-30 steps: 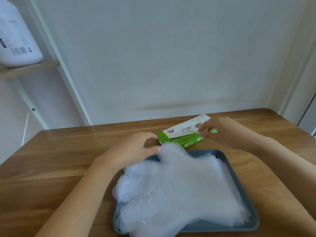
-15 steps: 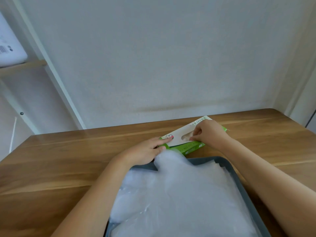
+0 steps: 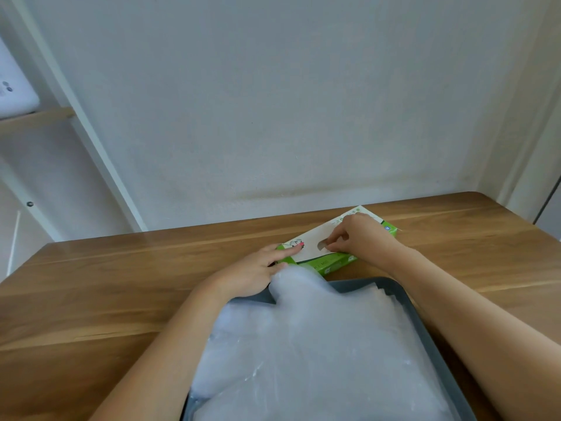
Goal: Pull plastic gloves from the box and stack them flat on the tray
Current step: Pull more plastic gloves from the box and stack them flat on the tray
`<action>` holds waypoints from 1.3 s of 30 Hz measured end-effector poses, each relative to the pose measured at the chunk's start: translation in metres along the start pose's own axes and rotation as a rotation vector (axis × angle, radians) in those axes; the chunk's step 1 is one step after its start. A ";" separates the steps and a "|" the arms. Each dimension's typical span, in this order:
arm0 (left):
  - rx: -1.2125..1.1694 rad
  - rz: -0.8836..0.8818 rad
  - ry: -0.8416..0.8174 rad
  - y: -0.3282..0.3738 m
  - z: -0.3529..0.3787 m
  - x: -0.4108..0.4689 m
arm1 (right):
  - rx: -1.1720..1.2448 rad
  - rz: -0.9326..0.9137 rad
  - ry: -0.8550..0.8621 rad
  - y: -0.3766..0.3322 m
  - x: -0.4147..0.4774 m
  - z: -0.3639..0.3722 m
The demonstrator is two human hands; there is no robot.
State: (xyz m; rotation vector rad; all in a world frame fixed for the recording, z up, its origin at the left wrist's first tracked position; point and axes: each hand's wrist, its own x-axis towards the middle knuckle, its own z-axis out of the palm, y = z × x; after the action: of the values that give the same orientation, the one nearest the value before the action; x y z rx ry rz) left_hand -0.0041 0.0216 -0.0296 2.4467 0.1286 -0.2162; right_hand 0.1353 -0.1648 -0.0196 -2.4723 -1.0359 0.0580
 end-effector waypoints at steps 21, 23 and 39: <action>-0.055 0.000 -0.011 0.001 0.001 -0.002 | 1.156 0.241 -0.060 0.031 -0.002 -0.029; -0.052 -0.001 -0.010 0.001 0.001 -0.002 | 1.378 0.384 0.101 0.033 0.001 -0.027; -0.041 -0.007 -0.018 0.002 0.000 -0.003 | 0.894 0.213 0.371 0.028 -0.002 -0.037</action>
State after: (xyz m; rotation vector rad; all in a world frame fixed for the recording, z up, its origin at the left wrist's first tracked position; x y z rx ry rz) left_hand -0.0069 0.0195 -0.0279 2.4034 0.1327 -0.2370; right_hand 0.1600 -0.1982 0.0011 -1.6668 -0.4308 0.0990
